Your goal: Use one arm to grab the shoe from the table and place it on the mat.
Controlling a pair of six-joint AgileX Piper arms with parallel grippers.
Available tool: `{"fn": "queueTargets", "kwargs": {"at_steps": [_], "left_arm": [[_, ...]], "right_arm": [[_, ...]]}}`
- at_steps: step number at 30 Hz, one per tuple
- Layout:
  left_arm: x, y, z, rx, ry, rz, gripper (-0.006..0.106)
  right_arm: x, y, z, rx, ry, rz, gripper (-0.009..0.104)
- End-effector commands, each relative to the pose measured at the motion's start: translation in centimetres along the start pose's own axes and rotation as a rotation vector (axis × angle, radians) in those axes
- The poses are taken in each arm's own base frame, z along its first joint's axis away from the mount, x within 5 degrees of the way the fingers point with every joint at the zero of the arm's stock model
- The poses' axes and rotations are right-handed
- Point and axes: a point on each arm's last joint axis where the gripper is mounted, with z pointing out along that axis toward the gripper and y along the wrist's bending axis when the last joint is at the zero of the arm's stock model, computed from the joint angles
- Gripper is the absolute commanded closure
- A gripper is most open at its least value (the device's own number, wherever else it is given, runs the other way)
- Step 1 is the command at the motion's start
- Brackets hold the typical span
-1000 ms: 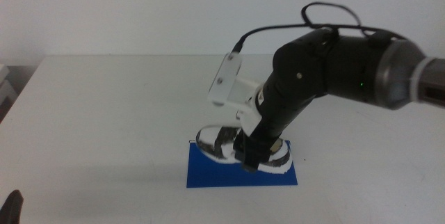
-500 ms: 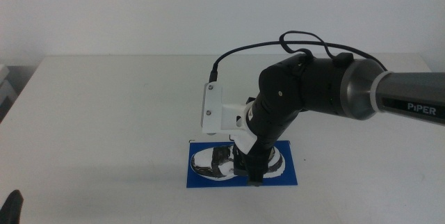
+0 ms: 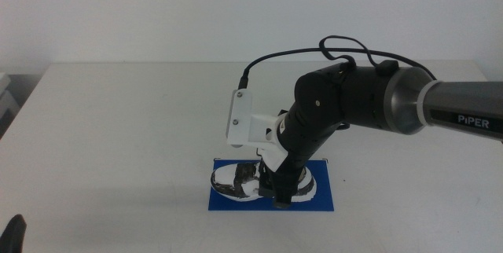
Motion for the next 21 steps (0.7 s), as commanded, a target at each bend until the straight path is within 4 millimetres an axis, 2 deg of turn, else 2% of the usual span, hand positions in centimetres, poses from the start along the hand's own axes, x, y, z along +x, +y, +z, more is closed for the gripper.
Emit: {"fn": "queueTargets", "kwargs": {"at_steps": [1,6,7,12,17,21], "left_arm": [[-0.7,-0.1,-0.2,0.009,-0.101,-0.012,0.007],[-0.7,-0.1,-0.2,0.009,-0.101,-0.012,0.007],[-0.7,-0.1,-0.2,0.009,-0.101,-0.012,0.007],[-0.7,-0.1,-0.2,0.009,-0.101,-0.012,0.007],[-0.7,-0.1,-0.2,0.009,-0.101,-0.012,0.007],[-0.7,-0.1,-0.2,0.009,-0.101,-0.012,0.007]], "right_arm": [[-1.0,-1.3,-2.7,0.087,-0.085,0.004,0.078],[-0.8,-1.4,-2.8,0.084,-0.079,0.01,0.06],[-0.8,-1.4,-3.0,0.078,-0.086,0.025,0.048],[-1.1,-1.5,-4.3,0.101,-0.113,0.025,0.032],[-0.3,-0.5,-7.0,0.167,-0.163,0.024,0.026],[2.4,0.9,-11.0,0.298,-0.255,0.126,0.027]]}}
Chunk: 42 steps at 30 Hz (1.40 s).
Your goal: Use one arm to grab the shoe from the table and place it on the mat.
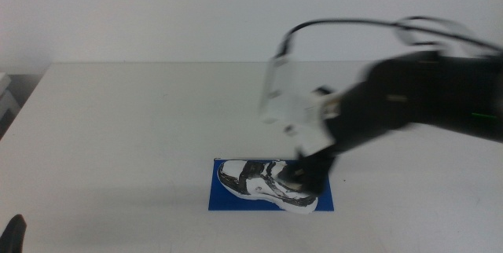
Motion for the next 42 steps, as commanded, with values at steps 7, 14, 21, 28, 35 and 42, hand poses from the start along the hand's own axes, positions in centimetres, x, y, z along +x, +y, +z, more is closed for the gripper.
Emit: {"fn": "queueTargets", "kwargs": {"at_steps": [7,14,21,28,35,42], "left_arm": [[-0.7,-0.1,-0.2,0.009,-0.101,-0.012,0.007],[-0.7,-0.1,-0.2,0.009,-0.101,-0.012,0.007],[-0.7,-0.1,-0.2,0.009,-0.101,-0.012,0.007],[-0.7,-0.1,-0.2,0.009,-0.101,-0.012,0.007],[-0.7,-0.1,-0.2,0.009,-0.101,-0.012,0.007],[-0.7,-0.1,-0.2,0.009,-0.101,-0.012,0.007]], "right_arm": [[6.5,0.1,-14.6,0.443,-0.291,0.519,0.027],[13.4,4.5,-22.7,0.794,-0.471,0.903,0.027],[16.8,10.9,-23.8,0.965,-0.538,0.805,0.027],[18.5,14.2,-22.7,0.995,-0.615,0.797,0.027],[20.3,14.6,-19.3,0.937,-0.523,0.84,0.027],[22.0,15.9,-16.7,0.938,-0.53,0.835,0.027]]}}
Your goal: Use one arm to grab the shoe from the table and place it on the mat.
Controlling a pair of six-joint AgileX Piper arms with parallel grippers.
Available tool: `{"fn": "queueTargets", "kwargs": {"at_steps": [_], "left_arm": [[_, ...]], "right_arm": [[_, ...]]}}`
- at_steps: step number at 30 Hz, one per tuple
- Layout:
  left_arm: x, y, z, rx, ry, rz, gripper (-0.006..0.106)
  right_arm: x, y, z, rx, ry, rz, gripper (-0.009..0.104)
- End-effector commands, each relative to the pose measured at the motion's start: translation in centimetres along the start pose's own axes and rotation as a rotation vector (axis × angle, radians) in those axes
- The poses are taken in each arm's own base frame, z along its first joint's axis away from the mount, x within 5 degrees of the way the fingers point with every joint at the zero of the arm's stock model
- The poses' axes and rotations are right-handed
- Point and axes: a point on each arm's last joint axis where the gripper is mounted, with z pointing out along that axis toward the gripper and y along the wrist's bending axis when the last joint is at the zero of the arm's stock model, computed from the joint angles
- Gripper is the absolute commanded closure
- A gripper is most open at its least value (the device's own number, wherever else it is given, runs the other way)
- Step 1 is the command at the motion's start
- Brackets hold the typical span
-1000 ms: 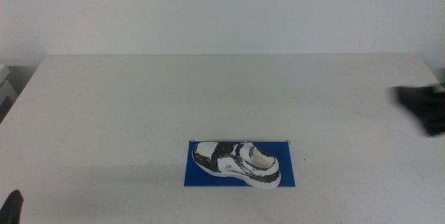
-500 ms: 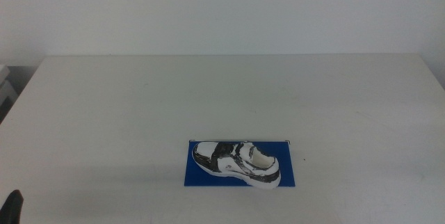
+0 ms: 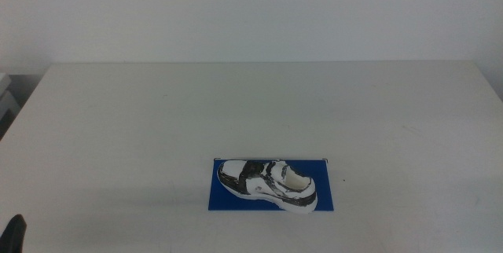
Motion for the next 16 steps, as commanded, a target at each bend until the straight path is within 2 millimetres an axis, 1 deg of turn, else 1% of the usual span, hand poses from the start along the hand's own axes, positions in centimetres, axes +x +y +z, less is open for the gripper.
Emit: {"fn": "queueTargets", "kwargs": {"at_steps": [1,3,11,14,16], "left_arm": [[-0.7,-0.1,-0.2,0.009,-0.101,-0.012,0.007],[-0.7,-0.1,-0.2,0.009,-0.101,-0.012,0.007],[-0.7,-0.1,-0.2,0.009,-0.101,-0.012,0.007],[-0.7,-0.1,-0.2,0.009,-0.101,-0.012,0.007],[-0.7,-0.1,-0.2,0.009,-0.101,-0.012,0.007]], "right_arm": [[-0.6,0.0,-0.3,0.009,-0.114,-0.008,0.027],[0.0,0.0,-0.4,0.01,-0.135,-0.007,0.027],[1.7,0.1,0.3,0.007,-0.081,-0.01,0.027],[2.9,0.2,0.8,0.004,-0.044,-0.013,0.027],[3.2,0.2,0.8,0.004,-0.013,-0.014,0.027]]}}
